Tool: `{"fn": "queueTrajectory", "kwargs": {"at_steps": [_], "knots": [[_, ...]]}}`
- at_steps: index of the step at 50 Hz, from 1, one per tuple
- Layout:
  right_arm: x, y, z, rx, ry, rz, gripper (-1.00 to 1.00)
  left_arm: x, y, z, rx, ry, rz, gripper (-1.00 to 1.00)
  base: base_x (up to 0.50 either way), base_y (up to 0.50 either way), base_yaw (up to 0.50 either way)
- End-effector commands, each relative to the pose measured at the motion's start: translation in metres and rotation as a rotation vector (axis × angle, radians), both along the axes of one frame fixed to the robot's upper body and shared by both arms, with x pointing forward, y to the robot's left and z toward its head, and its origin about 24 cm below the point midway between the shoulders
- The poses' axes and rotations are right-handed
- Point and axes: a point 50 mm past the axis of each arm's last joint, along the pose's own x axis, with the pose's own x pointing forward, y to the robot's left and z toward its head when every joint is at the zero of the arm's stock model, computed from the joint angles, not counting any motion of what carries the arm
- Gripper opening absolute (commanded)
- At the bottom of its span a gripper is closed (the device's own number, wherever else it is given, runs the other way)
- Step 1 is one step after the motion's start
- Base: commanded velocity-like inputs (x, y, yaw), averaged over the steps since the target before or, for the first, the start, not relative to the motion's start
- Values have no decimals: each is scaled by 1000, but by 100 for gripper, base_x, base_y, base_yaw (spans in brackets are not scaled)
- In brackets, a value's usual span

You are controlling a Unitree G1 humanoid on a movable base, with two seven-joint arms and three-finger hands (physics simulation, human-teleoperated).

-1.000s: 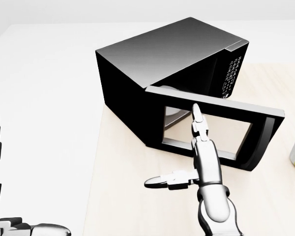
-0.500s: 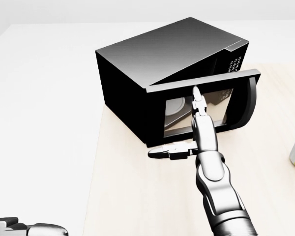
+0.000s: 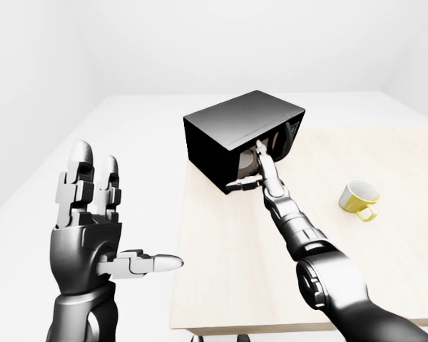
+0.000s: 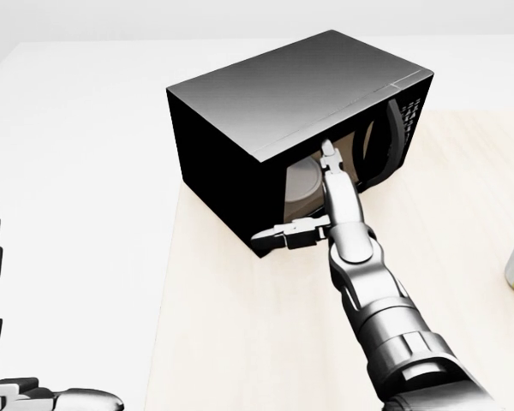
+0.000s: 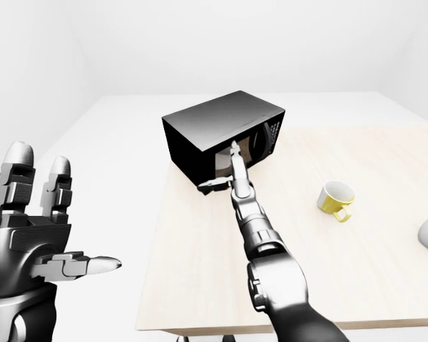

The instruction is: Close the microwave.

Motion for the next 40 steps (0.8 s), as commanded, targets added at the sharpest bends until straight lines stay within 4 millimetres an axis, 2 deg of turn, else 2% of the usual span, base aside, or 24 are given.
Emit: {"fn": "queueTrajectory", "kwargs": {"at_steps": [1, 9, 14, 18, 26, 29, 30, 32, 33, 34, 36, 38, 40], "knots": [[8, 1, 4, -31, 57, 3, 100, 2, -2, -3, 2, 14, -5, 100, 0, 0, 0], [10, 1, 6, -46, 65, 3, 100, 1, -2, -2, 3, 12, -6, 100, 1, 0, 0], [10, 2, 7, -48, 66, 6, 100, -2, -2, 7, 5, -32, -2, 100, 1, 0, 0], [10, 3, 7, -50, 62, 9, 100, 0, -2, -1, 4, 6, -7, 100, 1, 0, 0], [9, -4, 7, -30, 45, -18, 100, -2, -2, 3, 6, -11, -5, 100, 1, 0, 0], [8, -2, 21, 3, -63, -2, 100, -1, -2, 6, 8, -29, -1, 100, 1, 0, 0], [-4, 1, 49, 35, -262, 34, 100, -2, -3, 5, 8, -23, -3, 100, 0, 0, 0], [-31, 2, 69, 32, -339, 43, 100, -1, -3, 1, 7, -3, -5, 100, 0, 0, 0], [-59, 3, 94, 55, -498, 69, 100, -1, -2, 1, 7, -5, -5, 100, 0, 0, 0], [-61, 3, 96, 56, -512, 71, 100, -1, -2, 2, 6, -6, -4, 100, 0, 0, 0], [-89, 1, 114, 89, -633, 85, 100, -2, -2, 2, 6, -5, -4, 100, 0, 0, 0], [-126, -3, 131, 90, -767, 92, 100, -2, -3, 5, 9, -25, -4, 100, 0, 0, 0], [-146, -6, 139, 81, -831, 88, 100, -3, -3, 7, 9, -32, -3, 100, 0, 0, 0]]}}
